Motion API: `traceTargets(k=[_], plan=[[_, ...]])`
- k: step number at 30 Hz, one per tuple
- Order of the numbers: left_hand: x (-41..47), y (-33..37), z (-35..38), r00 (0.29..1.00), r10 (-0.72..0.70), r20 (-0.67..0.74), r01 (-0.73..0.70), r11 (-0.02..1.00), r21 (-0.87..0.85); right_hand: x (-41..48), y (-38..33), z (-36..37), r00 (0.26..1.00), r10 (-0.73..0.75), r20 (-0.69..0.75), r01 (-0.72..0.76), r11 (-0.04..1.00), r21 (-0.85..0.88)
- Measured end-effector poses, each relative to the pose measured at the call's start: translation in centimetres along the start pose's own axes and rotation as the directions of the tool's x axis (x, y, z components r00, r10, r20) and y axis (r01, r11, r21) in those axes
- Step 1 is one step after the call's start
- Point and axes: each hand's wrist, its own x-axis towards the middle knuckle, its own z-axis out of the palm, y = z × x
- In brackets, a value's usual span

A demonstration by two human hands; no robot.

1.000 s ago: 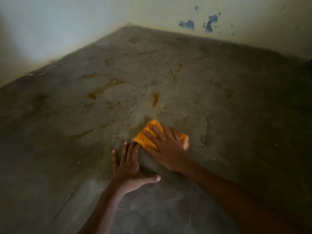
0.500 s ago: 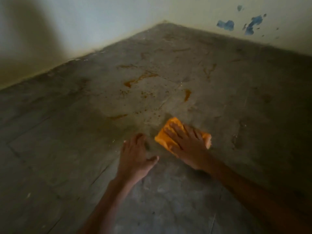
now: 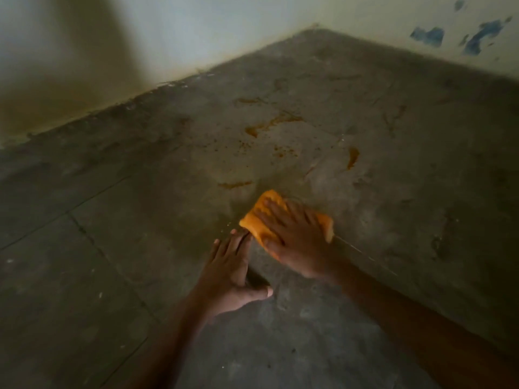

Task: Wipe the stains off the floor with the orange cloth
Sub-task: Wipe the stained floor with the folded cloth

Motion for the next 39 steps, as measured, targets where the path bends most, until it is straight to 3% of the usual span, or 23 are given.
traceTargets(k=[2, 4, 8, 14, 20, 29, 35, 39], plan=[[-0.1, -1.1, -0.8, 0.999, 0.027, 0.022, -0.028, 0.999, 0.027, -4.8, 0.3, 1.0, 0.995, -0.074, -0.07, 0.074, 0.997, -0.006], [0.1, -3.0, -2.4, 0.999, -0.035, -0.006, 0.035, 0.994, 0.102, -4.6, 2.1, 1.1, 0.993, -0.025, -0.115, 0.019, 0.999, -0.051], [2.0, -7.1, -5.3, 0.974, -0.22, 0.056, 0.214, 0.972, 0.094, 5.0, 3.7, -0.5, 0.973, 0.214, -0.085, -0.22, 0.974, -0.062], [2.7, -7.7, -4.3, 0.966, -0.226, 0.122, 0.218, 0.973, 0.078, 14.4, 1.7, -1.0, 0.942, 0.335, -0.012, -0.335, 0.942, 0.021], [2.9, -7.7, -4.2, 0.954, -0.259, 0.153, 0.245, 0.964, 0.105, 4.9, -0.2, 0.6, 0.998, 0.046, -0.046, -0.045, 0.999, 0.008], [2.8, -7.3, -4.5, 0.948, -0.293, 0.124, 0.284, 0.955, 0.088, 19.5, -0.3, -1.5, 0.947, 0.319, -0.02, -0.318, 0.947, 0.047], [2.8, -6.9, -5.4, 0.94, -0.292, 0.176, 0.281, 0.956, 0.084, 11.2, -3.3, 0.0, 0.998, 0.062, -0.01, -0.062, 0.997, 0.036], [2.9, -6.7, -5.6, 0.935, -0.292, 0.2, 0.281, 0.956, 0.083, 11.6, -2.9, -0.2, 0.998, 0.061, -0.027, -0.061, 0.998, -0.002]])
